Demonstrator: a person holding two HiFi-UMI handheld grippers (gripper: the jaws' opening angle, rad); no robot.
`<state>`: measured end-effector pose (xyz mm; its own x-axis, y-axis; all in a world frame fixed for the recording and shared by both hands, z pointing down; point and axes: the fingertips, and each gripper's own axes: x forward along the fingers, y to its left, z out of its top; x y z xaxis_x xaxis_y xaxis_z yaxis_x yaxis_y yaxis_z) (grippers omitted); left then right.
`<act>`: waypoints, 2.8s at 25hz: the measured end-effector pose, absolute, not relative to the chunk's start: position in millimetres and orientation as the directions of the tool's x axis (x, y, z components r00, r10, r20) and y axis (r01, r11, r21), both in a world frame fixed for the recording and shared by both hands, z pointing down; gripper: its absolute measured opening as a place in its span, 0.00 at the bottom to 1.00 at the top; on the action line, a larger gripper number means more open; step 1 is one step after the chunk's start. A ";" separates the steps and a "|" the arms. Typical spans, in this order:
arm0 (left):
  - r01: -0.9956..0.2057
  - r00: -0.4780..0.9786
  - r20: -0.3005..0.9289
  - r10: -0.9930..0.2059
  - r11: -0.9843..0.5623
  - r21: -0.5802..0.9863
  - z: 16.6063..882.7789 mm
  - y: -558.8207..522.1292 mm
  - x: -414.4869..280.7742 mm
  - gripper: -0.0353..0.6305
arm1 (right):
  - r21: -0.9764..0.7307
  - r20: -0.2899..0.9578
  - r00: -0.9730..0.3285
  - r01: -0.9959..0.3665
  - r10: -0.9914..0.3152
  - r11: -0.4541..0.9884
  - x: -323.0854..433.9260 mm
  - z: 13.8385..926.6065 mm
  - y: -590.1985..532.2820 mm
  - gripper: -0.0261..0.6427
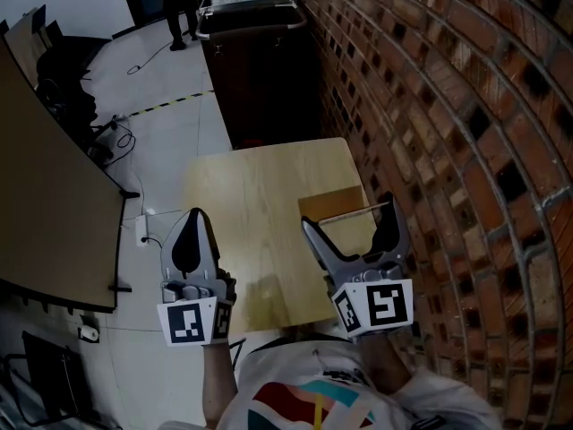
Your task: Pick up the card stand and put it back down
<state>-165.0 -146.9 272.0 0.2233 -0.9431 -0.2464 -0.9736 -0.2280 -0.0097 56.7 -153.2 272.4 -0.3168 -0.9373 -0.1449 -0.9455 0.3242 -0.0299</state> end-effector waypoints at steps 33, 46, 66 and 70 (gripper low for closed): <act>-0.999 0.045 0.104 -0.994 -0.044 0.017 394.1 -211.1 -229.1 0.06 | -0.069 0.455 -0.213 -0.977 -0.865 0.204 48.0 577.8 -484.7 0.90; -0.998 0.056 0.104 -0.993 -0.054 0.025 397.2 -217.5 -224.9 0.06 | -0.074 0.447 -0.237 -0.971 -0.862 0.229 44.9 587.5 -490.0 0.90; -0.997 0.066 0.033 -0.997 -0.065 0.028 373.3 -203.7 -220.5 0.06 | -0.077 0.228 -0.193 -0.981 -0.954 0.180 67.1 477.3 -434.7 0.04; -0.994 0.097 -0.020 -0.995 -0.098 0.037 352.6 -196.5 -207.1 0.06 | -0.154 -0.007 -0.297 -0.943 -0.955 0.294 60.6 378.3 -370.7 0.04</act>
<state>-207.1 -196.5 352.6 0.0975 -0.9950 -0.0200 -0.9945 -0.0982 0.0374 60.6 -370.7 378.3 -0.2967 -0.9549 -0.0067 -0.9433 0.2942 -0.1539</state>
